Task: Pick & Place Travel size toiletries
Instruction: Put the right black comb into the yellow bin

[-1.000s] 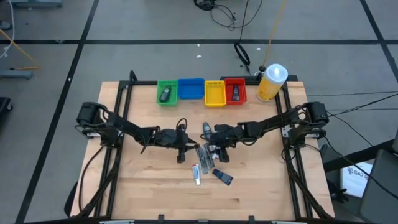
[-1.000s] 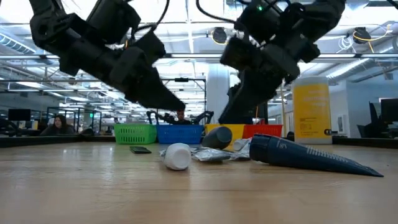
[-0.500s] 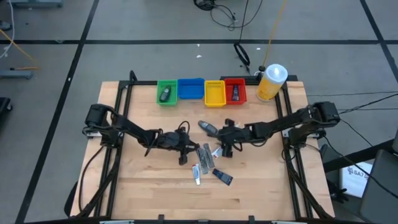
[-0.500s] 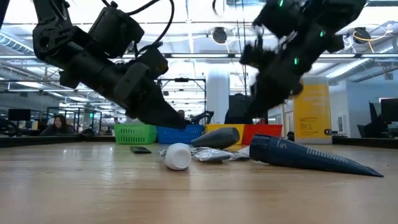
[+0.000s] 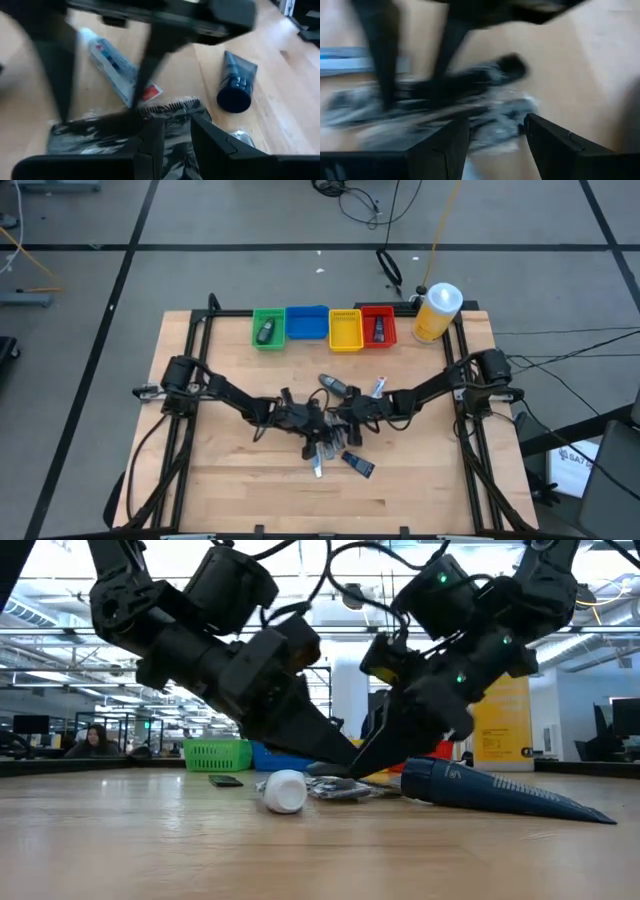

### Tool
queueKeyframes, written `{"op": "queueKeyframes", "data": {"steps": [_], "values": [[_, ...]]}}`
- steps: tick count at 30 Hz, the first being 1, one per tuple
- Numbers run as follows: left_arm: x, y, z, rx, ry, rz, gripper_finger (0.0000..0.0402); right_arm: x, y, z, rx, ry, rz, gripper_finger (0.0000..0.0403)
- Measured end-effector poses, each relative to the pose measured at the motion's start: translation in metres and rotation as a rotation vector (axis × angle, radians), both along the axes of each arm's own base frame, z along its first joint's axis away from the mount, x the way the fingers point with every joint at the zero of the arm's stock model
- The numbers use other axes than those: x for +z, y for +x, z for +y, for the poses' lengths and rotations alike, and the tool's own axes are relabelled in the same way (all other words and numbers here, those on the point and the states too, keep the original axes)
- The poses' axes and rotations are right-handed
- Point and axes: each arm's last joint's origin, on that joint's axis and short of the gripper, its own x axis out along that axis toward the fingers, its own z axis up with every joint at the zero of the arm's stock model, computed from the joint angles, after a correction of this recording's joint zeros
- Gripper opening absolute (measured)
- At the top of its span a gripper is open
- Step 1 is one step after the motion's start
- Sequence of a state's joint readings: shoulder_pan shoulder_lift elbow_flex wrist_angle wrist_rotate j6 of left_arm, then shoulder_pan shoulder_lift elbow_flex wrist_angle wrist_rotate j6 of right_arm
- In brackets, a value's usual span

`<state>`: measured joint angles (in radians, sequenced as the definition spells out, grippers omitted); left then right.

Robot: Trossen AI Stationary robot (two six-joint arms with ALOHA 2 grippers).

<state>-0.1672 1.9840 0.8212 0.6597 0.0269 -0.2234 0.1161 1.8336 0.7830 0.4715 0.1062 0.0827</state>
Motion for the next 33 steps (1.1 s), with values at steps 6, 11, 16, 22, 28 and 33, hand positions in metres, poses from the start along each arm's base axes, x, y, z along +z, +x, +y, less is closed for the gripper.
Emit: {"op": "queueKeyframes", "data": {"steps": [6, 11, 16, 22, 28, 33], "values": [[-0.006, 0.008, -0.001, 0.02, 0.025, 0.074, 0.0092, 0.002, -0.007, -0.009, -0.185, -0.069, 0.063, 0.0183], [-0.002, 0.003, 0.011, 0.098, 0.097, 0.168, 0.0093, 0.007, -0.02, -0.004, -0.26, -0.035, 0.162, 0.0183], [0.011, -0.006, 0.02, 0.173, 0.148, 0.231, 0.0093, 0.013, -0.026, 0.016, -0.276, 0.074, 0.16, 0.0183], [0.031, -0.01, 0.027, 0.253, 0.212, 0.213, 0.0093, 0.01, -0.019, 0.04, -0.126, 0.117, 0.08, 0.0183], [0.026, -0.014, 0.061, 0.344, 0.202, 0.3, 0.0092, -0.001, -0.006, 0.046, -0.01, -0.012, -0.04, 0.0183], [0.024, -0.017, 0.085, 0.342, 0.242, 0.341, 0.0092, -0.009, -0.007, 0.044, 0.01, -0.173, -0.015, 0.0183]]}}
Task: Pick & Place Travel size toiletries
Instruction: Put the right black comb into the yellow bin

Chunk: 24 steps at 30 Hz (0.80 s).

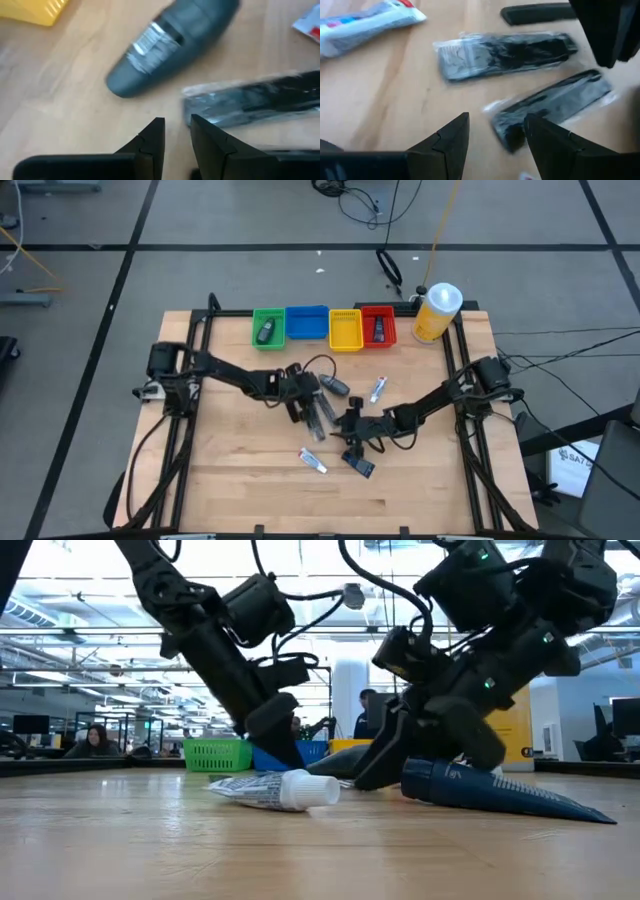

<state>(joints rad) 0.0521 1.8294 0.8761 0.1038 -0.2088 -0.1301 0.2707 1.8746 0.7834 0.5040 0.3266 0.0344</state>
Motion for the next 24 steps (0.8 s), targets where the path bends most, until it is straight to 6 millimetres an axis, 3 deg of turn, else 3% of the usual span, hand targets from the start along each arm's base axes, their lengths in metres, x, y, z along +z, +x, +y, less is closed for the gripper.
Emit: {"op": "queueKeyframes", "data": {"steps": [9, 14, 24], "values": [[0.003, 0.003, 0.016, -0.136, -0.012, -0.039, 0.0092, 0.0, 0.0, -0.002, 0.02, -0.101, 0.015, 0.0223], [-0.008, 0.008, 0.02, -0.177, -0.038, -0.068, 0.0092, 0.0, 0.0, -0.006, 0.021, -0.121, 0.024, 0.0249], [-0.018, 0.009, 0.021, -0.183, -0.061, -0.047, 0.0092, -0.002, -0.002, -0.006, 0.026, -0.343, 0.063, 0.0247]]}}
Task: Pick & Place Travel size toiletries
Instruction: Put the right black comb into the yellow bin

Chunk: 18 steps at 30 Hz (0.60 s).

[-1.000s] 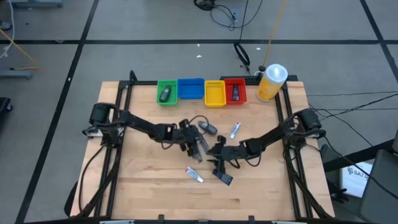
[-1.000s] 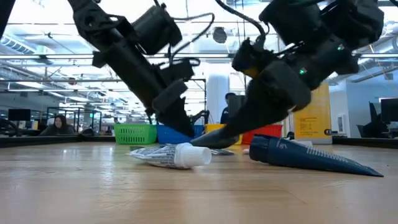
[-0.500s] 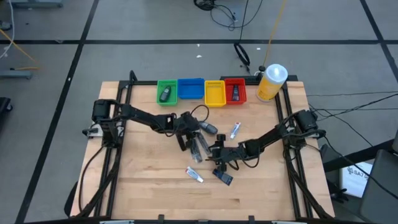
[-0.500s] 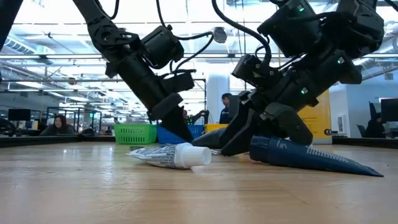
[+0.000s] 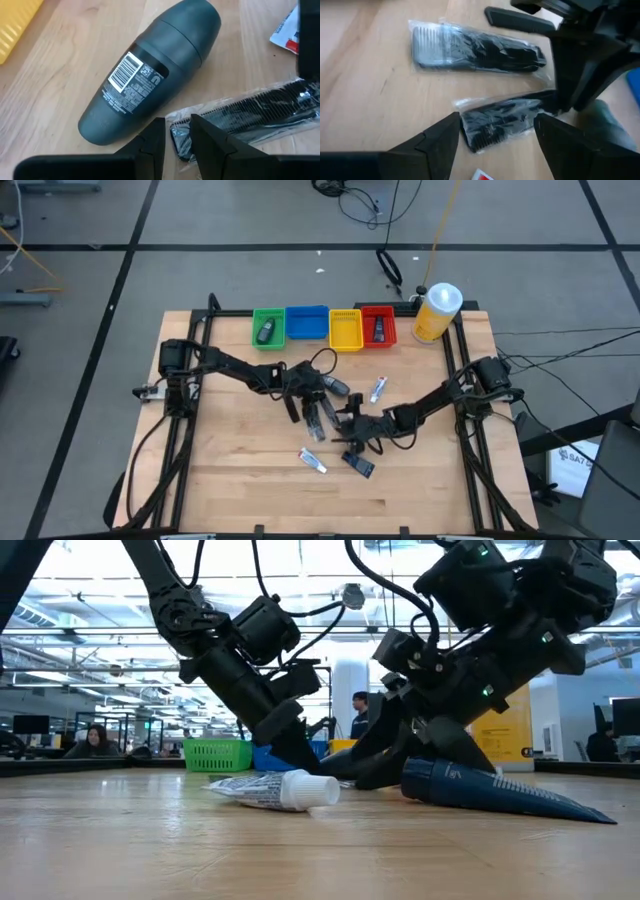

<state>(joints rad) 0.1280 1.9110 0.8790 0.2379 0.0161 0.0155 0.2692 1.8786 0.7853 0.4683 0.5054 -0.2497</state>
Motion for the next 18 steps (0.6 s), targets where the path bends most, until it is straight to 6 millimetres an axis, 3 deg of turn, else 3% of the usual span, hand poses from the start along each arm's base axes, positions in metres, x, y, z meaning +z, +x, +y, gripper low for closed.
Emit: {"op": "queueKeyframes", "data": {"steps": [10, 18], "values": [[-0.002, -0.002, -0.002, -0.017, -0.067, 0.025, 0.0092, 0.001, -0.002, 0.008, 0.073, -0.133, 0.027, 0.024], [-0.003, -0.002, -0.004, 0.02, -0.119, 0.03, 0.0092, 0.001, -0.002, 0.014, 0.218, -0.033, 0.056, 0.0239]]}}
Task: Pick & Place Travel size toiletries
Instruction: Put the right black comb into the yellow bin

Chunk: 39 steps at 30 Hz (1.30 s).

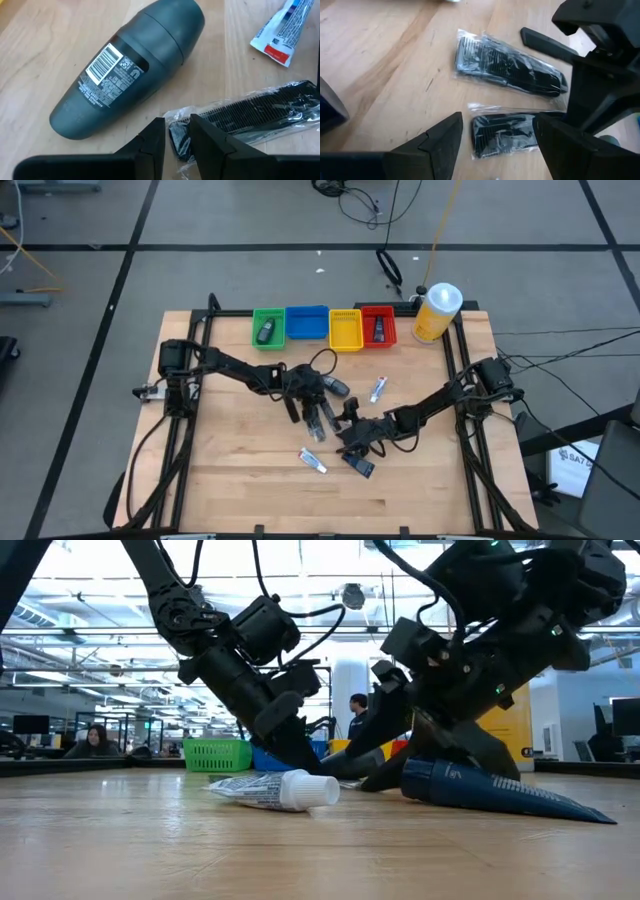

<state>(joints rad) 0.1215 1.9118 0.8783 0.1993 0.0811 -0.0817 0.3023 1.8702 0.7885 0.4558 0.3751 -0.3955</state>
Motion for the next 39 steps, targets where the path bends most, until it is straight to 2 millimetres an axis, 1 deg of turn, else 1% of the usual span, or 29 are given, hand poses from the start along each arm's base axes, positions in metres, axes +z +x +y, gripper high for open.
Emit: {"op": "queueKeyframes", "data": {"steps": [6, 12, 17, 22, 25, 30, 34, 39], "values": [[-0.001, -0.001, -0.002, 0.026, -0.074, 0.008, 0.0092, -0.001, 0.0, 0.0, -0.01, -0.017, 0.031, 0.0237], [-0.001, 0.0, -0.01, 0.039, -0.092, 0.014, 0.0092, -0.001, -0.001, -0.002, -0.015, -0.098, 0.043, 0.0228], [-0.001, 0.0, -0.014, 0.062, -0.12, 0.017, 0.0092, -0.001, -0.002, -0.002, -0.027, -0.121, 0.044, 0.0226], [-0.001, 0.0, -0.014, 0.083, -0.148, 0.018, 0.0092, 0.002, -0.004, 0.004, -0.044, -0.18, 0.029, 0.0226], [-0.001, 0.0, -0.014, 0.092, -0.161, 0.018, 0.0092, 0.008, -0.008, 0.008, -0.051, -0.228, 0.023, 0.0226], [-0.001, 0.0, -0.014, 0.107, -0.179, 0.019, 0.0092, 0.013, -0.012, 0.01, -0.048, -0.242, 0.029, 0.0226], [-0.001, 0.0, -0.015, 0.104, -0.199, 0.021, 0.0092, 0.012, -0.014, 0.01, -0.043, -0.248, 0.058, 0.0226], [0.001, 0.0, -0.016, 0.108, -0.209, 0.018, 0.0092, 0.011, -0.015, 0.015, 0.02, -0.199, 0.082, 0.0226]]}}
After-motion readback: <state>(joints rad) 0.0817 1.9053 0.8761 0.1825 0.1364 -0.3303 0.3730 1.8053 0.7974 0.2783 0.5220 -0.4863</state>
